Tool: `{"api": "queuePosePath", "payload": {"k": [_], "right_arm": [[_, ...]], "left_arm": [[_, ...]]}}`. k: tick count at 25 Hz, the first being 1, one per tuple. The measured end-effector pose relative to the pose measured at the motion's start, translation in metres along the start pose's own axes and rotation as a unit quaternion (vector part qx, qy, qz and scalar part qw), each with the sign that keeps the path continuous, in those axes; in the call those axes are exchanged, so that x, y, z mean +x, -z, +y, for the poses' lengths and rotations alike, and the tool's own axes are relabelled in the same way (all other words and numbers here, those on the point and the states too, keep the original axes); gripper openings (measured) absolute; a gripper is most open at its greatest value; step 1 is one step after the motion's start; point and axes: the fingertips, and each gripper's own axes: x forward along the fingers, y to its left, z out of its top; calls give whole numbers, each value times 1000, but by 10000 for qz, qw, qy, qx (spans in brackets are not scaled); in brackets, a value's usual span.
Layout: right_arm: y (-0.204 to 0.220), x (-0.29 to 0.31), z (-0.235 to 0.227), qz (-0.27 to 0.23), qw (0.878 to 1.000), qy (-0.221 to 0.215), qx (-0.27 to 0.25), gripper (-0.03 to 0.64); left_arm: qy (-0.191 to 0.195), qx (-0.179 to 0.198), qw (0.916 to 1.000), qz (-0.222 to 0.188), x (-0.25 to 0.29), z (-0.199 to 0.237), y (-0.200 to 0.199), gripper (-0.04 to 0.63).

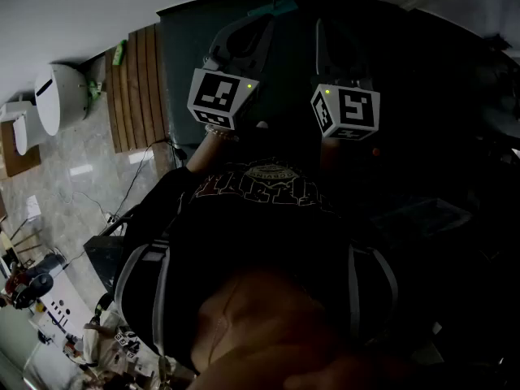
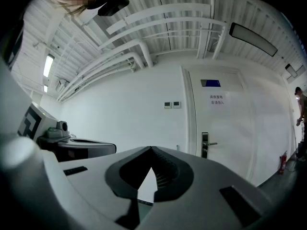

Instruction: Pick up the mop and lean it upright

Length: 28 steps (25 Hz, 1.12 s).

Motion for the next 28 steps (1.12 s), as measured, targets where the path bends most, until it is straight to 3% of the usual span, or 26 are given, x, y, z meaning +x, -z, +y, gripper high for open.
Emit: {"api": "queuePosePath", "payload": {"k": [6, 14, 28], "right_arm": [[4, 9, -8, -108, 9997, 61, 211, 18], [10, 53, -20, -63, 9999, 110, 86, 18], [15, 207, -45, 131, 9997, 216, -73, 18]], "left_arm": [[79, 17, 10000, 26, 12, 2, 6, 38], [128, -33, 9998, 131, 45, 40, 18, 38], [503, -88, 9985, 182, 148, 158, 13, 38]]}}
